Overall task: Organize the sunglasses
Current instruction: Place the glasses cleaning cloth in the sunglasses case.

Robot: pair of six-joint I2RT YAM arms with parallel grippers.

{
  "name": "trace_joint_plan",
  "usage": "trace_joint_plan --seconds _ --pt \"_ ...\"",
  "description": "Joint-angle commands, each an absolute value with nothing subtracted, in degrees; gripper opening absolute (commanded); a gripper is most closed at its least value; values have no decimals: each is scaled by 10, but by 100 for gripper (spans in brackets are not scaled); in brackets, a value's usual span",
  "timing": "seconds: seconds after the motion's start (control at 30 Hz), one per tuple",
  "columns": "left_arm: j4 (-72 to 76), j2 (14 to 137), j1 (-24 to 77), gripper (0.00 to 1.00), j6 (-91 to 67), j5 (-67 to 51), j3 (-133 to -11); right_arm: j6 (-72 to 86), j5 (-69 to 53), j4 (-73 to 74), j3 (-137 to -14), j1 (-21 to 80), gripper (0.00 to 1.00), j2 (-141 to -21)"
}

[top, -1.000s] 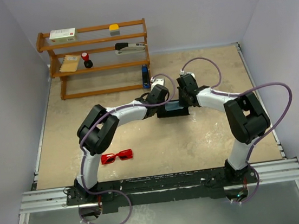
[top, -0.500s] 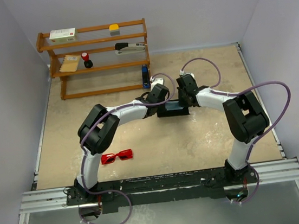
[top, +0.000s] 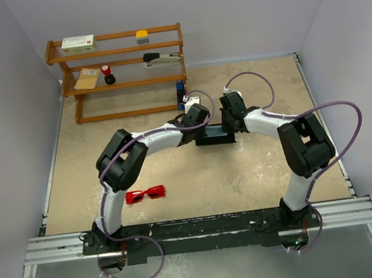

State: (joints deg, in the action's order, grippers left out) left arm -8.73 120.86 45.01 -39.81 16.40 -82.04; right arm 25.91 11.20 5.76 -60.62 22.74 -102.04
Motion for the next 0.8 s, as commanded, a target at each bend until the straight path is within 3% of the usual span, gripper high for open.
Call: trace_joint_plan --seconds 0.0,0.77 --pt "-137 1191 447 0 -423 151 -828 255 114 51 -606 225 0 -993" --pt "-167 1207 437 0 -475 136 -834 253 121 59 -596 225 0 -981"
